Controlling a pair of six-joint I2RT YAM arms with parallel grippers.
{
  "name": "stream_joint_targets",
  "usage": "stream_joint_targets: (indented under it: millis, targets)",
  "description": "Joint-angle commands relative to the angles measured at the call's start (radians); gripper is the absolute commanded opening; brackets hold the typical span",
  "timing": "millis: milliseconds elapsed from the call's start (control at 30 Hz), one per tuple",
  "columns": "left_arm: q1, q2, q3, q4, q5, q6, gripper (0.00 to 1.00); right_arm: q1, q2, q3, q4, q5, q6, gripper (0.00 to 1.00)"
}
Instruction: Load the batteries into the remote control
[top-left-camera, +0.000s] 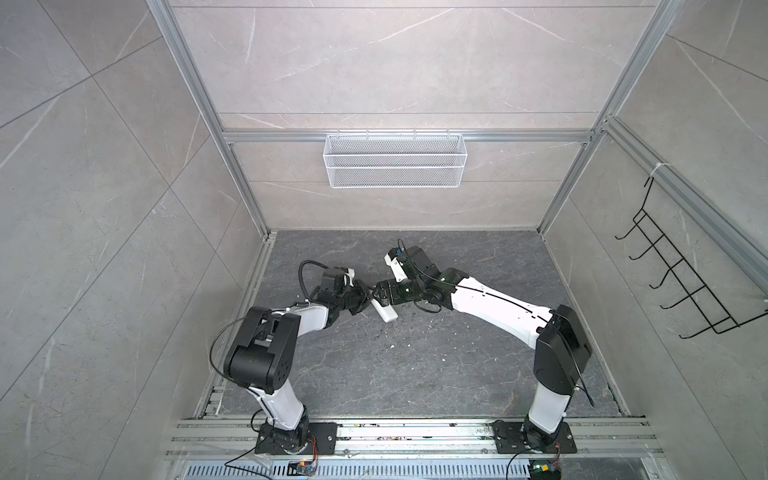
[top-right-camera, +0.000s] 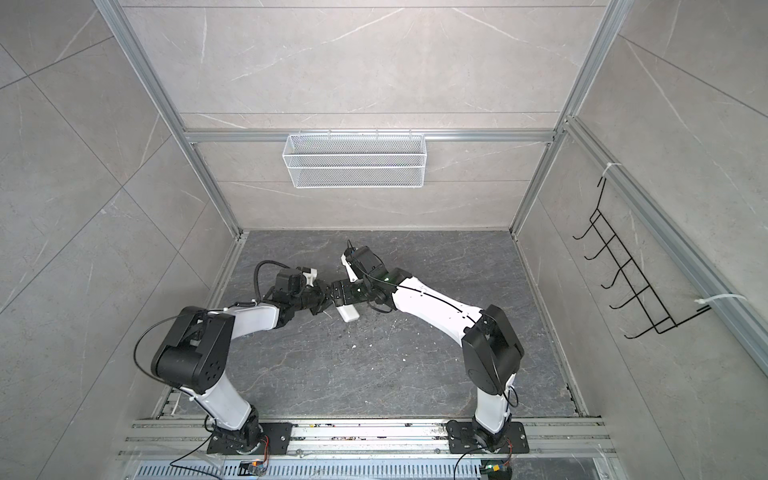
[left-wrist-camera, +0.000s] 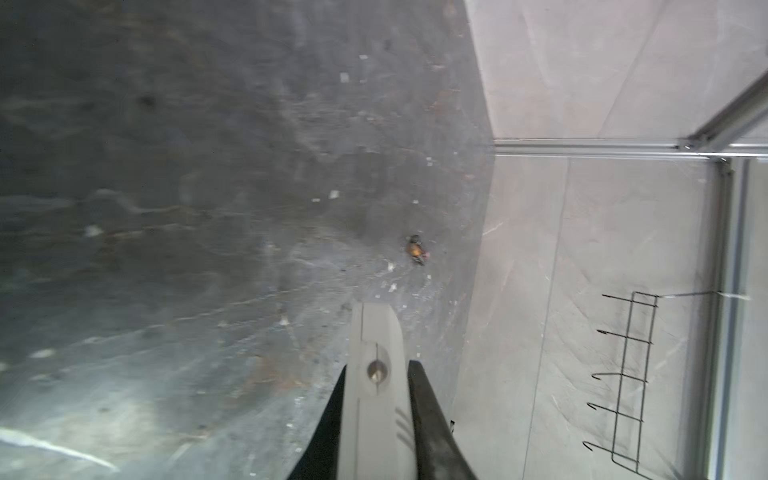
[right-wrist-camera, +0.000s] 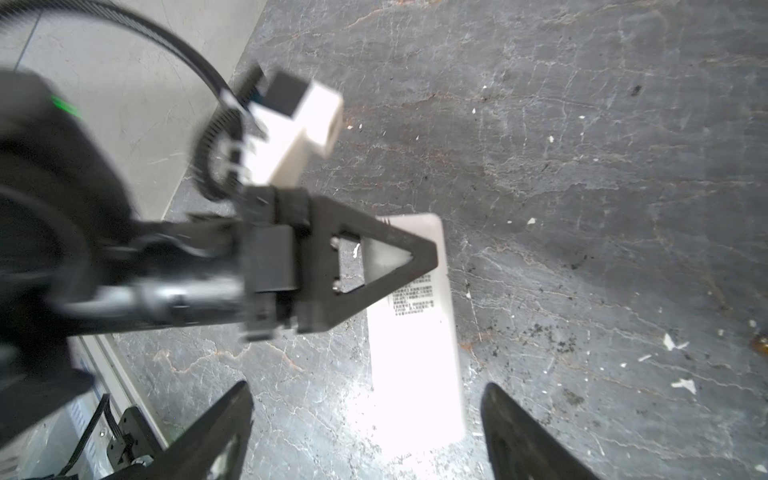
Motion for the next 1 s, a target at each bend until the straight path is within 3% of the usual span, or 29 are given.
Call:
stream_joint_targets:
  millis: [0, 167, 333, 433, 667, 967]
  targets:
    - [0.011, 0.034, -0.061, 0.32, -0.002, 0.003, 0.0, 0.002, -0.003, -0.048, 0.046, 0.04, 0.111, 0.86]
    - [0.01, 0.113, -0.186, 0.655, -0.068, 0.033, 0.0, 0.0, -0.066, -0.253, 0.245, 0.079, 0.394, 0.85]
    - [0.023, 0.172, -0.188, 0.78, -0.061, 0.013, 0.0, 0.0, -0.045, -0.398, 0.481, 0.066, 0.612, 0.76]
    - [0.03, 0.165, -0.206, 0.781, -0.103, 0.023, 0.0, 0.002, -0.013, -0.414, 0.521, 0.061, 0.653, 0.69]
    - [0.03, 0.165, -0.322, 0.952, -0.353, 0.037, 0.0, 0.002, 0.035, -0.454, 0.628, 0.07, 0.723, 0.64]
    - [0.032, 0.192, -0.308, 0.952, -0.352, 0.025, 0.0, 0.001, 0.161, -0.42, 0.712, 0.024, 0.802, 0.63]
